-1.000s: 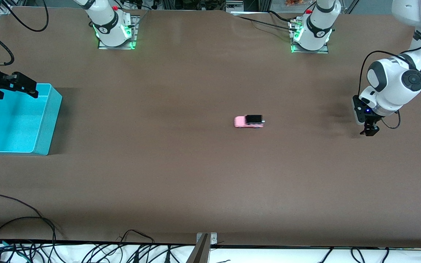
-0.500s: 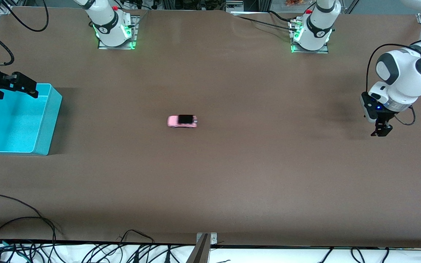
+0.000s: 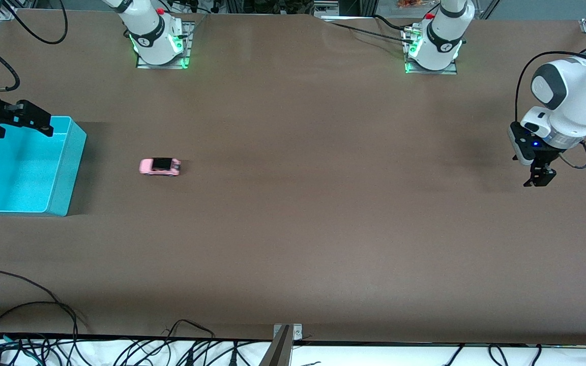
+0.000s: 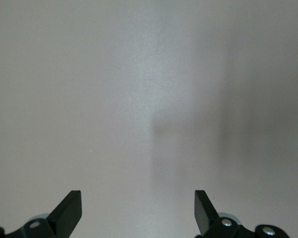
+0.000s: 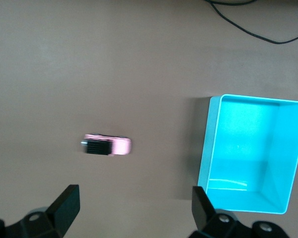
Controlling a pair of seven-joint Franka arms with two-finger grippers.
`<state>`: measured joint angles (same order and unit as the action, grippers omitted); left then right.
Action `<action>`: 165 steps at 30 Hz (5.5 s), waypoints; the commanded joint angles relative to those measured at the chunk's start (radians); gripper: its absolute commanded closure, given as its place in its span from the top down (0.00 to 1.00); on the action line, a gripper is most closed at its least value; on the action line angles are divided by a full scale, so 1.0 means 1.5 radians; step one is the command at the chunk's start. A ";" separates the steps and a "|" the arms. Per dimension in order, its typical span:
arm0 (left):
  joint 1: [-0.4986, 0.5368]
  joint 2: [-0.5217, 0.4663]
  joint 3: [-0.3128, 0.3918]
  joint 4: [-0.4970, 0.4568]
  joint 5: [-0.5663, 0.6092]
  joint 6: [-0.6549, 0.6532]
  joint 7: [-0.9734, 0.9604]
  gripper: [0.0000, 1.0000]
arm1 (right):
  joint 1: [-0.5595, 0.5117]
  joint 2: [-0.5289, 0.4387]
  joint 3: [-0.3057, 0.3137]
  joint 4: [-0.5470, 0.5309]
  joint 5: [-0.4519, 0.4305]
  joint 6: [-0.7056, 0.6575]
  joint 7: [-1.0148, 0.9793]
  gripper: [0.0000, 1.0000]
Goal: Wind and store pink jeep toy
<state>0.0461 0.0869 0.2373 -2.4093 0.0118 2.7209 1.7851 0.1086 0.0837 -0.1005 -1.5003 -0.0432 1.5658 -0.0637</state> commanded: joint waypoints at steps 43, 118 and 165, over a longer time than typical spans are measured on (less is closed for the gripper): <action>-0.004 -0.080 -0.033 0.297 0.023 -0.492 -0.329 1.00 | 0.001 0.000 0.002 0.007 -0.009 0.000 0.000 1.00; 0.026 -0.121 -0.183 0.591 -0.072 -0.868 -1.138 1.00 | 0.001 0.000 0.002 0.007 -0.009 0.000 0.001 1.00; -0.068 -0.077 -0.114 0.589 0.025 -0.892 -1.132 1.00 | 0.001 0.000 0.003 0.007 -0.009 0.000 0.000 1.00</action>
<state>-0.0409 -0.0561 0.0805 -1.5605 -0.0201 1.3969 0.0874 0.1089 0.0837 -0.0994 -1.5003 -0.0432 1.5661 -0.0637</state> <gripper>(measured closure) 0.000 0.000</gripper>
